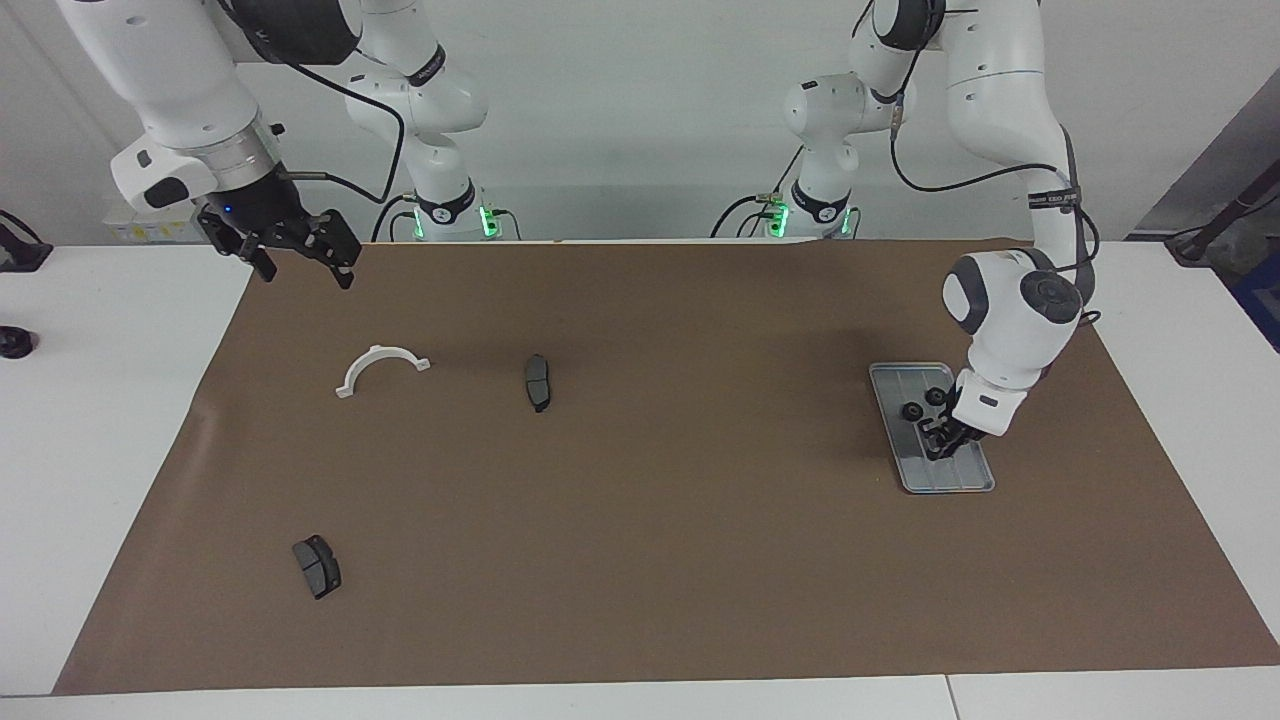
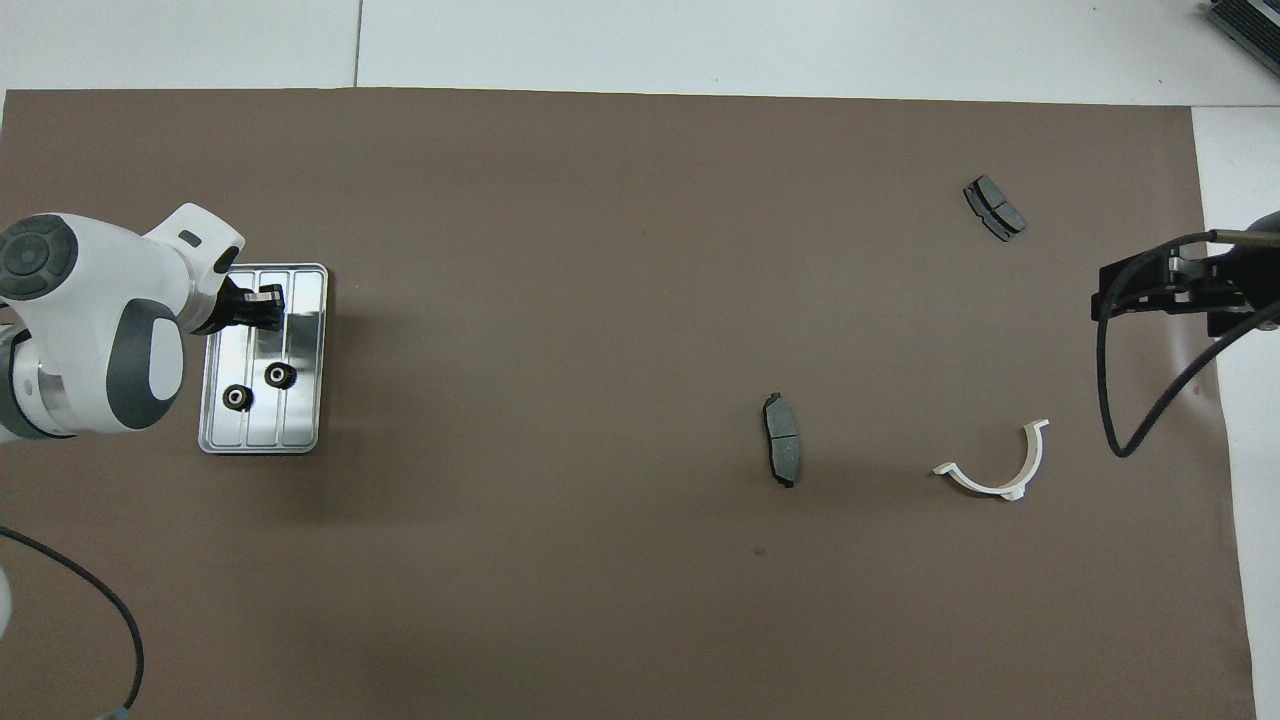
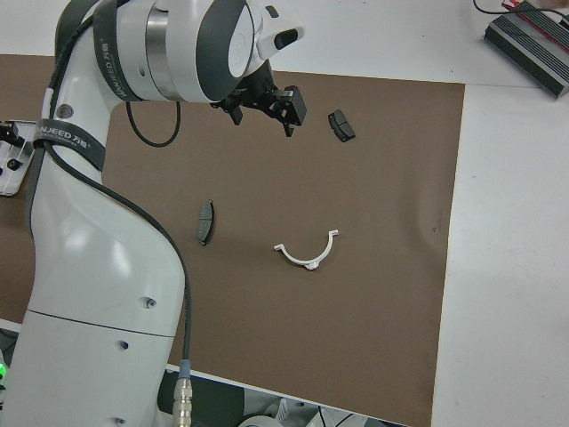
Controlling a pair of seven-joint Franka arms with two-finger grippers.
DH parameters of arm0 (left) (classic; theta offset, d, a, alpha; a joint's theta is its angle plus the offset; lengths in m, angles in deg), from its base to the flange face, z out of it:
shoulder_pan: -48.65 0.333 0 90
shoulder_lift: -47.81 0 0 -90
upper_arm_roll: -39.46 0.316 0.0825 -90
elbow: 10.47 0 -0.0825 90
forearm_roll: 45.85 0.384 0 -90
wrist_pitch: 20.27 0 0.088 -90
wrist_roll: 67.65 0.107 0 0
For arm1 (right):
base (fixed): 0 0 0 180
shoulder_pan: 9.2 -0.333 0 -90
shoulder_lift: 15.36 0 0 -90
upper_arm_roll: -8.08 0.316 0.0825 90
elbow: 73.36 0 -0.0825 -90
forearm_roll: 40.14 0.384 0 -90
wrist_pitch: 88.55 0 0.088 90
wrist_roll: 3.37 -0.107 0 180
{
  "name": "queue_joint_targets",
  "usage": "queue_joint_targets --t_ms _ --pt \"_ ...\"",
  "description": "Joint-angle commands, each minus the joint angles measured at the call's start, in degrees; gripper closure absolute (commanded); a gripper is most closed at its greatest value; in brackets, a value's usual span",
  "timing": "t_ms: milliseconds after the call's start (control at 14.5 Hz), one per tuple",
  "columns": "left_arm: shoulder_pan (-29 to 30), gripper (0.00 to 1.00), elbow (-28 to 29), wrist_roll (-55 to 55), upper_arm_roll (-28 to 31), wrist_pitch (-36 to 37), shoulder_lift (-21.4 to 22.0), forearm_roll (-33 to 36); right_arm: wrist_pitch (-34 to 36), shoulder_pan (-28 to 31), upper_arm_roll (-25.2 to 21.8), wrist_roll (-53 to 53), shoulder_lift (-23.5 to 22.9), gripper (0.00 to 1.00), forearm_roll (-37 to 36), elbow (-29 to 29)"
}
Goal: Place bearing gear from tray to pile
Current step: 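Lower the left gripper onto the tray and grasp a black gear, then carry the gear with the left gripper to mid-table and release it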
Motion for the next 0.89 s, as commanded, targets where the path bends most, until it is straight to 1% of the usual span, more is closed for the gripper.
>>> queue_joint_targets --t_ms 0,138,206,275,412,550,619,688,825 --pt "0.1 1.00 -3.3 -0.8 0.0 5.7 1.4 0.4 -1.0 0.4 0.0 1.3 0.4 0.00 -0.2 -0.8" --pt "-0.9 1.00 -7.5 -3.0 -0.3 14.5 3.5 -1.1 -1.0 0.4 0.0 1.4 0.4 0.00 -0.2 -0.8" --pt "-1.6 1.00 -8.9 -6.1 -0.6 17.2 4.1 -1.7 -1.0 0.5 0.0 1.3 0.4 0.00 -0.2 -0.8" --pt "-4.3 1.00 -10.2 -11.7 -1.0 18.4 4.2 -1.9 -1.0 0.5 0.0 1.2 0.4 0.00 -0.2 -0.8" --pt "-10.4 1.00 -10.5 -22.2 -0.9 17.6 4.1 -1.8 -0.1 0.4 0.0 1.4 0.5 0.00 -0.1 -0.8" --pt "-16.0 1.00 -9.6 -28.4 -1.0 16.1 4.2 -1.9 0.3 -0.2 0.1 1.3 0.6 0.00 0.0 -0.8" --pt "-19.0 1.00 -9.3 -32.5 -1.1 14.1 3.8 -1.9 0.3 -0.5 0.2 1.3 0.6 0.00 0.1 -0.8" --pt "-21.9 1.00 -9.0 -36.5 -1.1 11.6 3.1 -1.9 0.1 -0.5 0.5 1.4 0.6 0.00 0.2 -0.8" --pt "-28.2 1.00 -9.9 -43.1 -1.0 6.9 -0.2 -2.1 -0.6 -0.5 0.6 1.1 0.6 0.00 0.2 -0.9"
